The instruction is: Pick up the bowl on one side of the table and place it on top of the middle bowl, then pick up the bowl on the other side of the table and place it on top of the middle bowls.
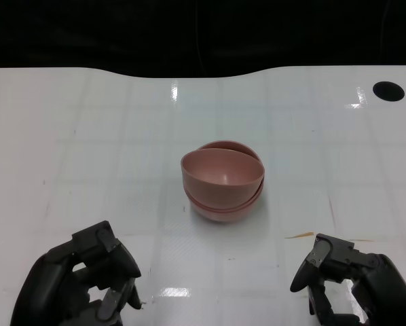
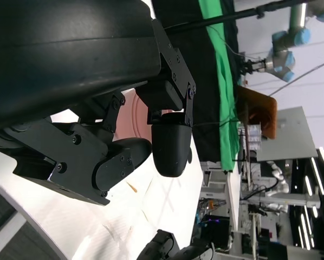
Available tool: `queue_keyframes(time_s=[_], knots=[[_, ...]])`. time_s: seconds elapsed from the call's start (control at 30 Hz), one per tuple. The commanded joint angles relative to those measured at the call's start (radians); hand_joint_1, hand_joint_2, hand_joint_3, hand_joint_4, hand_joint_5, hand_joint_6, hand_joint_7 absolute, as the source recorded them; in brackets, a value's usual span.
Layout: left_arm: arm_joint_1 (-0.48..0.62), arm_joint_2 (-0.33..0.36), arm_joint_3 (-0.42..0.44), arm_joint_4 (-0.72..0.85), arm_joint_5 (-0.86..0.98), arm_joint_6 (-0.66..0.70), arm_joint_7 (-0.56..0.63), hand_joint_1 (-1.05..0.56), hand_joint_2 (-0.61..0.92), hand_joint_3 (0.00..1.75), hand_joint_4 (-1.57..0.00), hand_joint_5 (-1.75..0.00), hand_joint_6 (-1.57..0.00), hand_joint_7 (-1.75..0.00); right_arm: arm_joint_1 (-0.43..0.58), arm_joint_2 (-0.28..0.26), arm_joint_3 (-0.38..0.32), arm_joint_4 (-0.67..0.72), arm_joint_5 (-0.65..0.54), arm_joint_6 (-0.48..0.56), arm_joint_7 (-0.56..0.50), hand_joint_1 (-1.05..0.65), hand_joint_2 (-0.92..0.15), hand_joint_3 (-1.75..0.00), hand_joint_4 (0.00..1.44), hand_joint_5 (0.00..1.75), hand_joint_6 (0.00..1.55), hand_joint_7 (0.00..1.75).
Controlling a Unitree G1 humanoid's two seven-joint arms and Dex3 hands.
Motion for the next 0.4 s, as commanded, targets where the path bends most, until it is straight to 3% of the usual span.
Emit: queue_keyframes(time_s=[0.03,0.4], knots=[[0.003,-0.009,0.022,0.015,-0.014,0.013,-0.025,-0.11,0.63,1.08,-0.82,-1.75,-0.73,-1.57,0.003,-0.017,-0.015,0.007,0.007,-0.021,0.002,-0.18,-0.47,-1.29,0.82,1.75,0.72,1.5],[-0.011,-0.039,0.036,0.079,0.016,-0.072,-0.098,-0.12,0.59,1.2,-0.85,-1.74,-0.76,-1.54,0.012,-0.03,-0.023,0.02,0.021,-0.034,0.006,-0.21,-0.46,-1.29,0.83,1.75,0.73,1.5]])
